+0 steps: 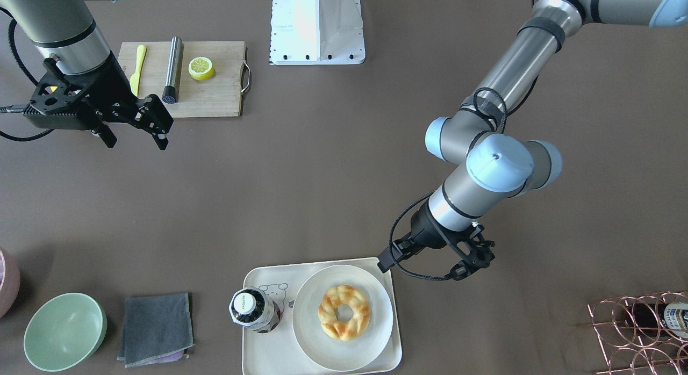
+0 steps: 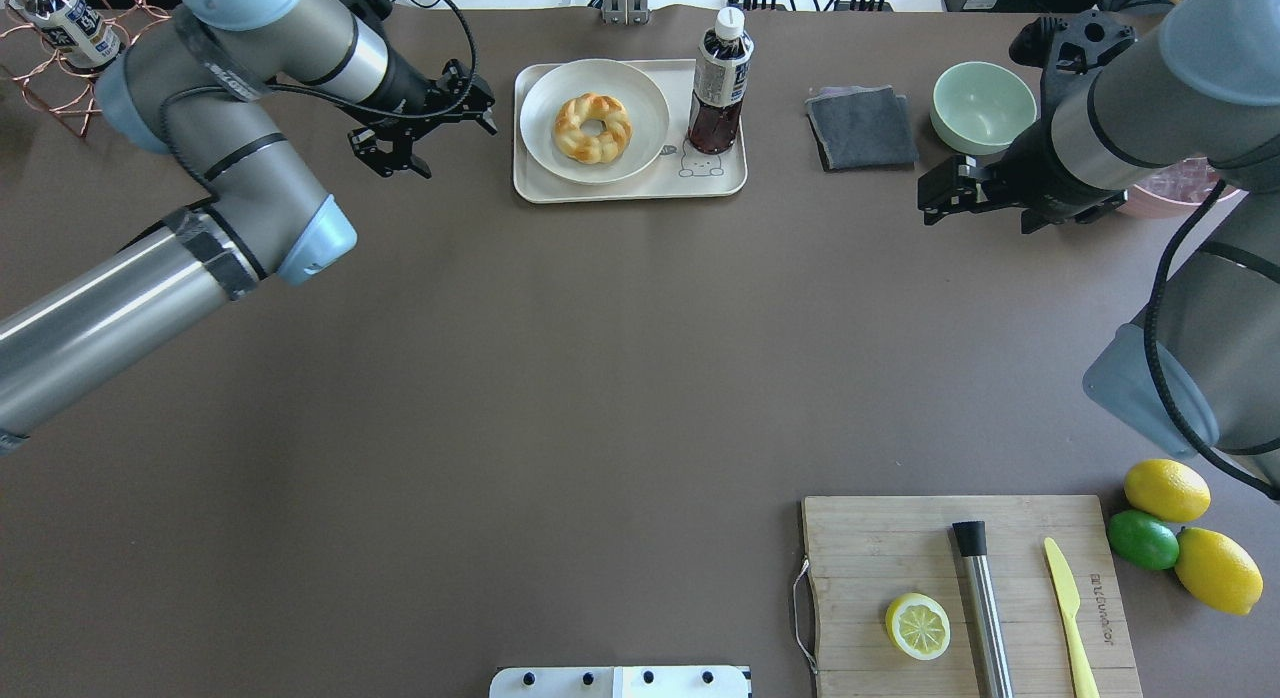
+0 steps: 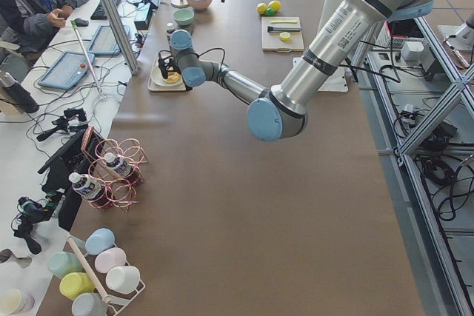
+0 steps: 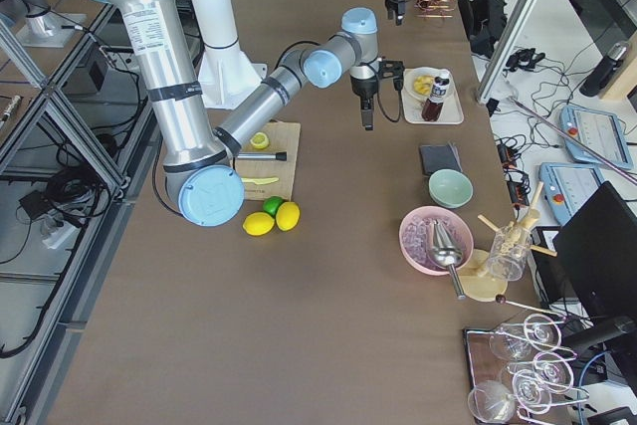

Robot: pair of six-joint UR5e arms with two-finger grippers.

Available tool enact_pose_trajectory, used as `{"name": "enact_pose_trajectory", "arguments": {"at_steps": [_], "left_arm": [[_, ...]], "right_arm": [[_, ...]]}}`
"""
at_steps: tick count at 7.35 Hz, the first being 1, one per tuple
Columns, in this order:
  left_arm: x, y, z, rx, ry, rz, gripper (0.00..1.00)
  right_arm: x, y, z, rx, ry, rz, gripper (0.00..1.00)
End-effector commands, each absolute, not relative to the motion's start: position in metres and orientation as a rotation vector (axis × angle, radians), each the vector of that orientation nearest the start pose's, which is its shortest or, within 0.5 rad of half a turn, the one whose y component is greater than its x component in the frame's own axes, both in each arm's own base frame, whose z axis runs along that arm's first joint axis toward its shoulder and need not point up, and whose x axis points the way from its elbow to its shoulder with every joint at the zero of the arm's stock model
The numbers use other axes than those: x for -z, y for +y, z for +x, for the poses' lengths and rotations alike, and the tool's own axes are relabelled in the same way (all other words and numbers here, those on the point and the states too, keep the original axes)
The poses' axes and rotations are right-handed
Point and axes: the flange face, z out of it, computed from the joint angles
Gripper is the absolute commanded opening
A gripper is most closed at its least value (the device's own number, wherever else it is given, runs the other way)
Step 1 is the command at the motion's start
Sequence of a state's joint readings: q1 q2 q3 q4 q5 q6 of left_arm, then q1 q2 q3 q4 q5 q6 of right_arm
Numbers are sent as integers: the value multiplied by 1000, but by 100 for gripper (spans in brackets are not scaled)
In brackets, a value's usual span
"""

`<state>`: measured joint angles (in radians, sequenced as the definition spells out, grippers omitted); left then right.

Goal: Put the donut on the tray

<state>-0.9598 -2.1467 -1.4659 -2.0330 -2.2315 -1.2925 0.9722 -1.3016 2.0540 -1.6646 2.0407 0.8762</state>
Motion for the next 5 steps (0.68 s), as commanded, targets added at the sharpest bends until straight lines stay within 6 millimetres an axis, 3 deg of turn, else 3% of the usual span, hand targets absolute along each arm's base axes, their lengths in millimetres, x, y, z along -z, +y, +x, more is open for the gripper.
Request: {"name": "enact_pose_trajectory", "arguments": {"at_steps": [1,2,3,4,5], "left_arm": [[-345,-537,197,-1,904,197,98],[-367,-519,143,-72,852,254,98],[-399,-514,93,-144,799,307,98],[-429,-506,63,-197,758,323,98],[-461,-494,34,-259,718,333,98]], "right_arm": [[-376,-505,-154,-2,-735,163,100],[-400,-509,-133,23,-719,155,100],[-422,-513,-110,47,-695,157,100],[-436,-518,-90,54,-705,151,100],[-462,-519,-63,83,-709,141,100]]}}
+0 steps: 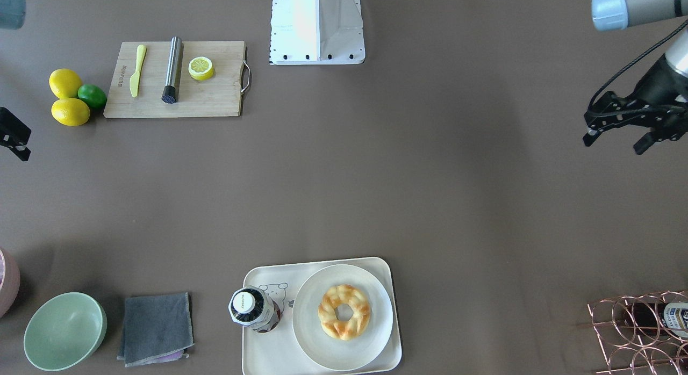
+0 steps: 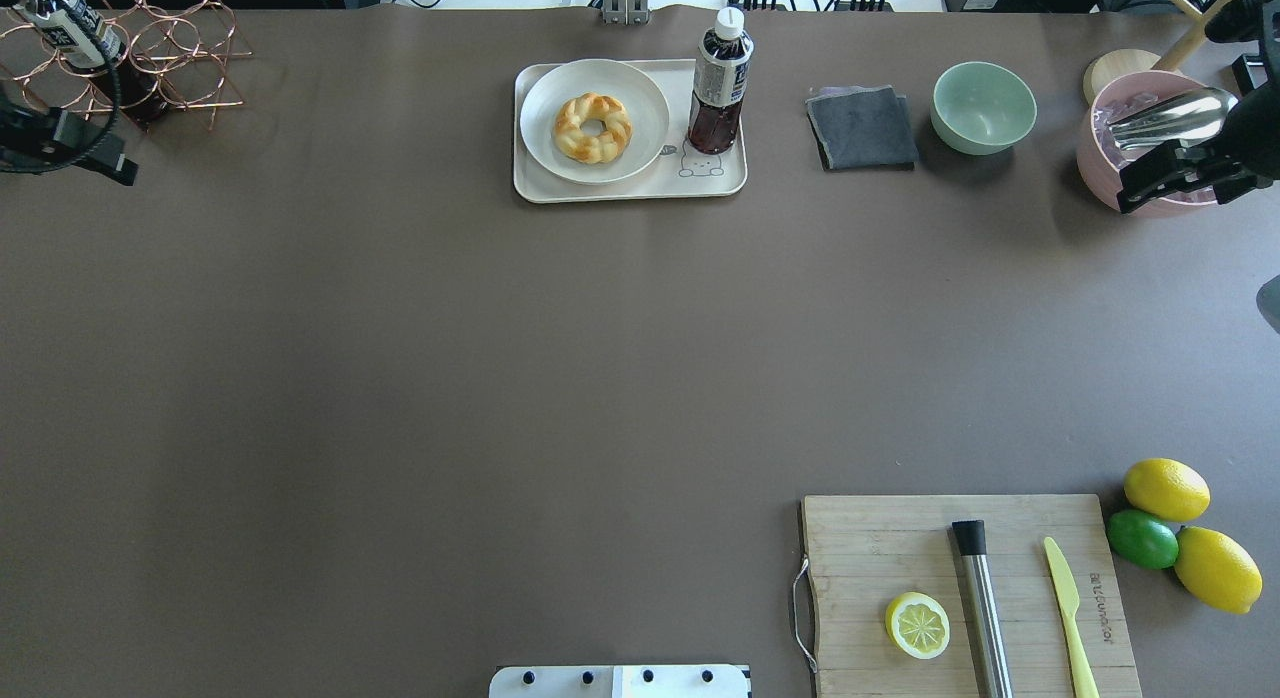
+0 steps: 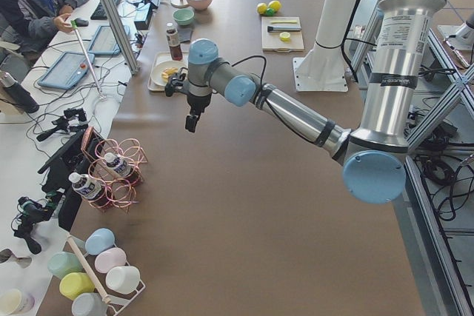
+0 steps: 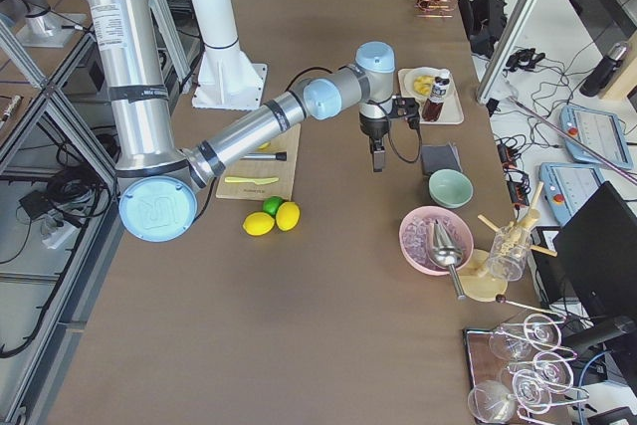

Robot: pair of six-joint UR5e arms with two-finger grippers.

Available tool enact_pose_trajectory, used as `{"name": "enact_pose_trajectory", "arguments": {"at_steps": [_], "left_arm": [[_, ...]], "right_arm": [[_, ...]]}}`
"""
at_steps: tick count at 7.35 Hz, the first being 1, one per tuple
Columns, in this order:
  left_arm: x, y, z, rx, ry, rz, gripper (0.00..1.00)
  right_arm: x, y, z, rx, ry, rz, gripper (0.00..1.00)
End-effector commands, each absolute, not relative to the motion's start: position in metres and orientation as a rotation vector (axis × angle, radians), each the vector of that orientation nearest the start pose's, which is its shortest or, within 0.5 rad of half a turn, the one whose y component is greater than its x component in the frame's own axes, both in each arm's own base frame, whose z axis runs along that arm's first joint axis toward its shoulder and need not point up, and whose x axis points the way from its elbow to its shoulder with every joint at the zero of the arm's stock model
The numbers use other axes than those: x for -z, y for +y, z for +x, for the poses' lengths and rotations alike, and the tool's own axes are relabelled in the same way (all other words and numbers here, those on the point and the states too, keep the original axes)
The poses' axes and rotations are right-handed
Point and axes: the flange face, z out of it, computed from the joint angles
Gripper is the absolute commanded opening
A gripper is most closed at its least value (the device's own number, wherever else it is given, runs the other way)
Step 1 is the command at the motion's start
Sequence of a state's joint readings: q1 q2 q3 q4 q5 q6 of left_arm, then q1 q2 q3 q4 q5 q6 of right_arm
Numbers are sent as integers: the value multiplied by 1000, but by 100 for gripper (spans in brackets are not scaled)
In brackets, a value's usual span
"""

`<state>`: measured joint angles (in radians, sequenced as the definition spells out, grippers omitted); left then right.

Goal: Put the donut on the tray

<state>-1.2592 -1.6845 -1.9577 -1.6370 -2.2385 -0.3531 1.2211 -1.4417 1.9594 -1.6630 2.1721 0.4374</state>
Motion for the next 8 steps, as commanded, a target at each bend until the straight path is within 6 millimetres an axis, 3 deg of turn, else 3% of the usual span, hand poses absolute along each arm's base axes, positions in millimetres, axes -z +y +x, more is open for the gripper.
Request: {"name": "enact_pose_trajectory", "arguments": {"at_steps": [1,3,4,5,8], "left_arm": [[-493,-482,1,-313,679,340,98],[-559,-463,-50,-359,640,310,98],[-573,-454,-67,-341,637,292,98],[-586,-444,-68,-337,642,264,98],[-600,-424,-77,-306,645,242,98]], "right_arm": [[-489,-512,-25,107,-717,146,100],[-519,-489,18,124,-706,157,100],[-542,-475,35,152,-696,150,100],[-552,-462,52,127,-715,146,100],[-561,-448,59,127,-755,141,100]]}}
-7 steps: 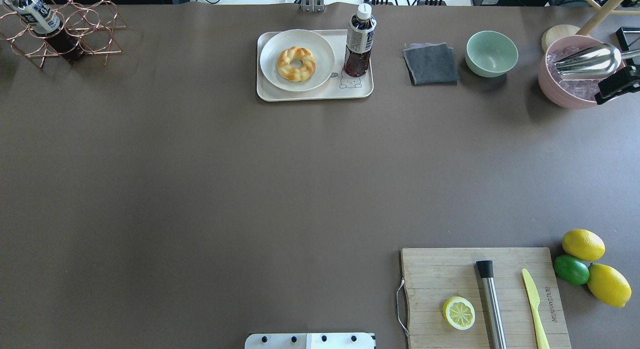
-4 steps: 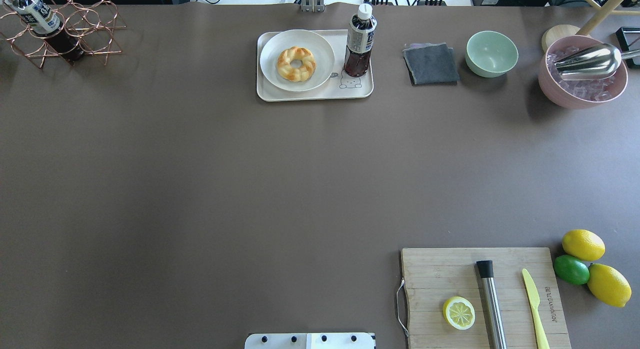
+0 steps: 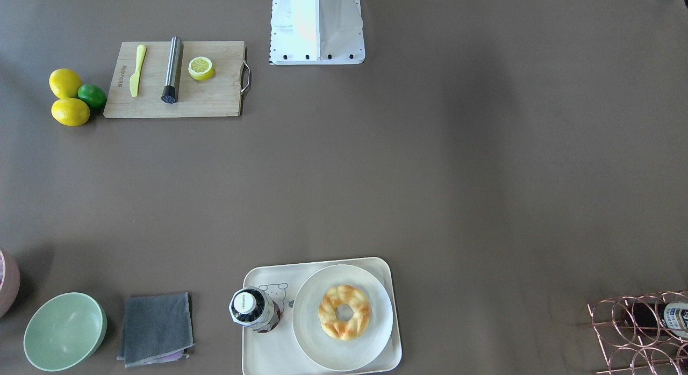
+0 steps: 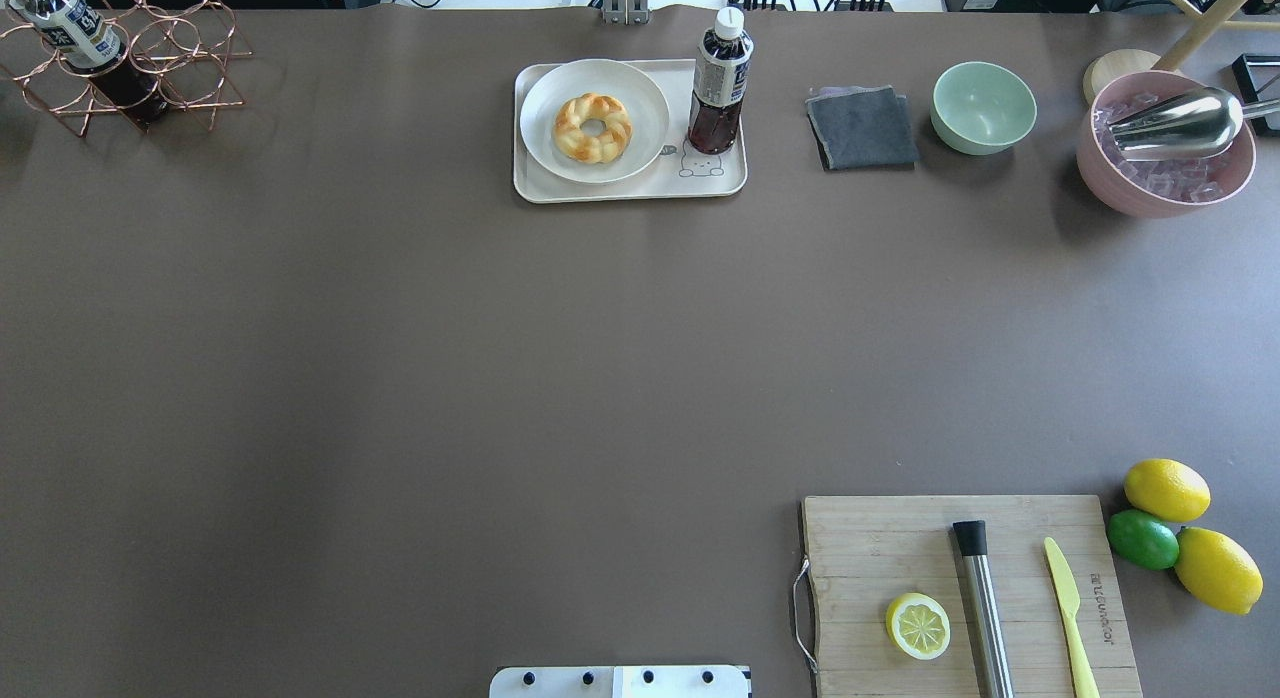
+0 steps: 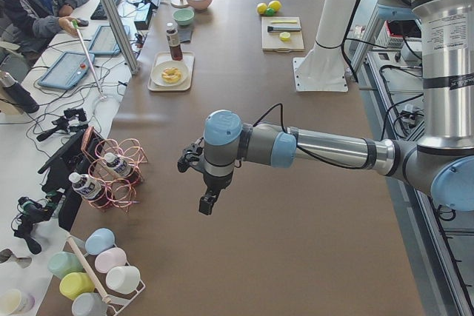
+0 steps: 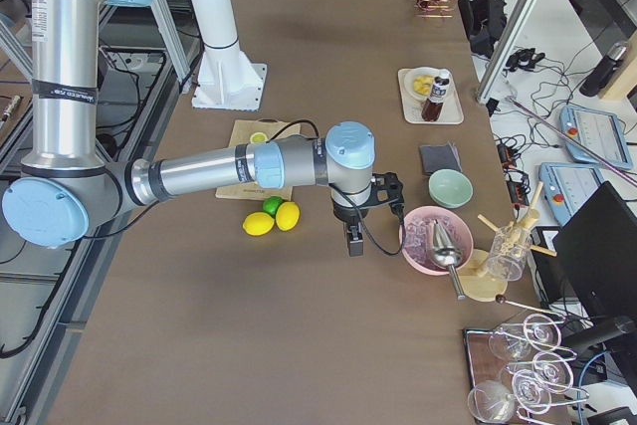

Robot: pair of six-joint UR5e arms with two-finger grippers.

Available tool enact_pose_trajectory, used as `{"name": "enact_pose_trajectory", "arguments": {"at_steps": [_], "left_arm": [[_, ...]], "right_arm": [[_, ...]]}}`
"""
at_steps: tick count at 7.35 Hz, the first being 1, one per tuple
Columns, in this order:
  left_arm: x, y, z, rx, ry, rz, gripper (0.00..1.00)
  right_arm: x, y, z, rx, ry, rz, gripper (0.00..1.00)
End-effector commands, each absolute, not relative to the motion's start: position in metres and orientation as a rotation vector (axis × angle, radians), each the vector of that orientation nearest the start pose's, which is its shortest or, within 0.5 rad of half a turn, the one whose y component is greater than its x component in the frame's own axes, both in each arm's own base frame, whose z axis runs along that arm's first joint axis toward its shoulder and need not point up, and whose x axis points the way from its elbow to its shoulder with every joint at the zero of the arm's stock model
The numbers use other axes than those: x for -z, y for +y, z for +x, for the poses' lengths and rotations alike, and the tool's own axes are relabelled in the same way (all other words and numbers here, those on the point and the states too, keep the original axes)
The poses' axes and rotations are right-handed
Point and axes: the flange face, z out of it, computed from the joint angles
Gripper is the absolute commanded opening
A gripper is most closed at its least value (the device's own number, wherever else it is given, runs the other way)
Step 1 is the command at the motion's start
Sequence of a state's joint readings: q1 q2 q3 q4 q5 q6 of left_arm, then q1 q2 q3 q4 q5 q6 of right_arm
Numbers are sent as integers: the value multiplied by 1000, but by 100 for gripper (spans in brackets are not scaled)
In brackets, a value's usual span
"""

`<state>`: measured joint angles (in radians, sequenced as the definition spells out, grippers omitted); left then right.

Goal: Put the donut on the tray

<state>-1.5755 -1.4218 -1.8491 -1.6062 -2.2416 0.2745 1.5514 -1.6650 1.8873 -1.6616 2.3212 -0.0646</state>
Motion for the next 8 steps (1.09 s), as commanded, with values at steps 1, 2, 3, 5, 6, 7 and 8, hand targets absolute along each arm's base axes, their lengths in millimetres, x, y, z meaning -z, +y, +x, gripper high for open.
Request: {"name": "enact_pose_trajectory", "arguments": {"at_steps": [1,2,3,5,6,7,8], "left_arm": [[-593,-423,-83,-296,640,262,98],[-592,-422,-85,-294,639,265,98],[-589,-422,-86,-295,638,273,98],[-586,-419,-100,-268,628,300,98],[-589,-420,-101,-264,627,294,98],[-588,-419,-101,-264,625,297,98],[-584,-419,-103,-263,625,305,98]], "right_arm": [[-560,-448,59,126,-755,142,100],[-561,-448,59,126,-753,140,100],[-563,-448,59,125,-754,137,100],[-559,-449,59,125,-753,144,100],[-557,-449,60,124,-755,147,100],[-555,-448,61,125,-754,152,100],[-554,-449,61,125,-754,153,100]]}}
